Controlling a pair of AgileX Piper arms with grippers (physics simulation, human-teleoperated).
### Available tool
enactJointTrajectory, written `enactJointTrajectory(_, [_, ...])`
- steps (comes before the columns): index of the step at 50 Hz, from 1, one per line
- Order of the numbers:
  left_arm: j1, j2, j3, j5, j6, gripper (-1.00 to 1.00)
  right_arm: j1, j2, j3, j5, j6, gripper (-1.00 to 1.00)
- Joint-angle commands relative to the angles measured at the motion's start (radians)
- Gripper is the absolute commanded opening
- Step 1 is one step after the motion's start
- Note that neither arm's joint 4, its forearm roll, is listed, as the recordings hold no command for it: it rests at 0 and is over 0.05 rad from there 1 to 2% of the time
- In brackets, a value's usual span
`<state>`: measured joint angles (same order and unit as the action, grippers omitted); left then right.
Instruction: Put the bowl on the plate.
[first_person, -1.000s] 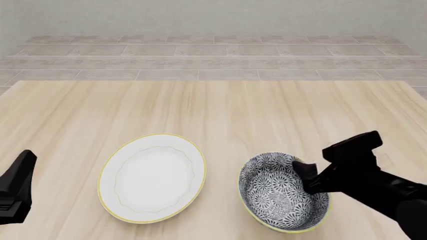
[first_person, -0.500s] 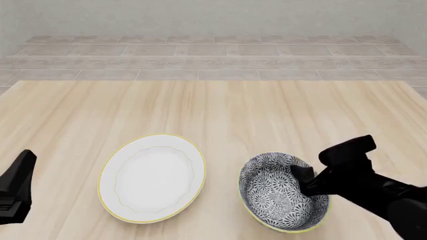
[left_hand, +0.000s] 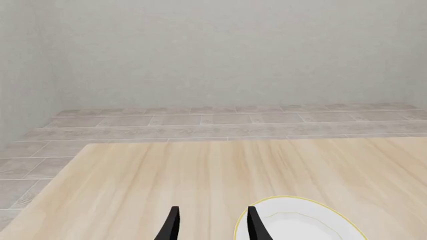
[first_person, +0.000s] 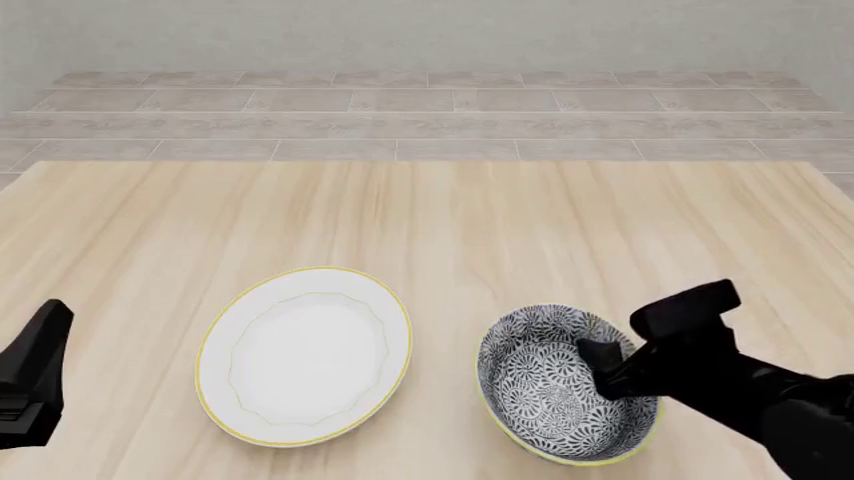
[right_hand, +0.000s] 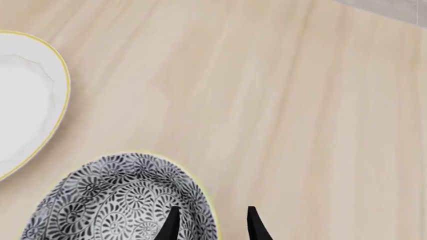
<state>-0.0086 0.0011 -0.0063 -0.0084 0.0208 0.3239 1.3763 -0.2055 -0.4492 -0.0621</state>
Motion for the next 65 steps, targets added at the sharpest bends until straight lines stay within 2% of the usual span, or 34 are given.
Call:
enactJointTrajectory(1, [-0.001,0.000,0.000,0.001,0.001,1.00,-0.001,0.035,0.004,-0.027,0.004,1.00])
enactJointTrajectory(17, [-0.001,0.000,0.000,0.001,0.002,1.00,0.003,0.058,0.005,-0.043,0.014,1.00])
enactJointTrajectory(18, [-0.001,0.000,0.000,0.001,0.002,1.00,0.000,0.060,0.004,-0.043,0.015,-1.00])
enactJointTrajectory(27, [-0.001,0.000,0.000,0.000,0.003,1.00,-0.006,0.038,-0.001,-0.030,0.005,-1.00])
enactJointTrajectory(33, [0.000,0.000,0.000,0.000,0.002,1.00,0.005,-0.025,-0.012,0.024,0.027,-1.00])
enactJointTrajectory(34, [0.000,0.000,0.000,-0.001,0.002,1.00,-0.022,-0.014,-0.020,0.031,0.005,-1.00])
enactJointTrajectory(36, [0.000,0.000,0.000,-0.001,0.002,1.00,-0.006,-0.025,-0.019,0.030,0.017,-1.00])
enactJointTrajectory(42, [0.000,0.000,0.000,-0.001,0.002,1.00,-0.031,-0.002,-0.016,0.007,-0.025,-1.00])
enactJointTrajectory(48, [0.001,0.000,0.000,-0.002,0.001,1.00,-0.053,0.039,-0.016,-0.023,-0.038,-1.00])
enactJointTrajectory(51, [0.001,0.000,0.000,-0.002,0.002,1.00,-0.042,0.063,-0.023,-0.025,-0.006,-1.00])
enactJointTrajectory(54, [0.002,0.000,0.000,-0.003,0.002,1.00,-0.046,0.048,-0.021,-0.022,0.003,-1.00])
enactJointTrajectory(65, [0.000,0.000,0.000,-0.002,0.001,1.00,-0.080,0.013,-0.052,0.023,0.006,-1.00])
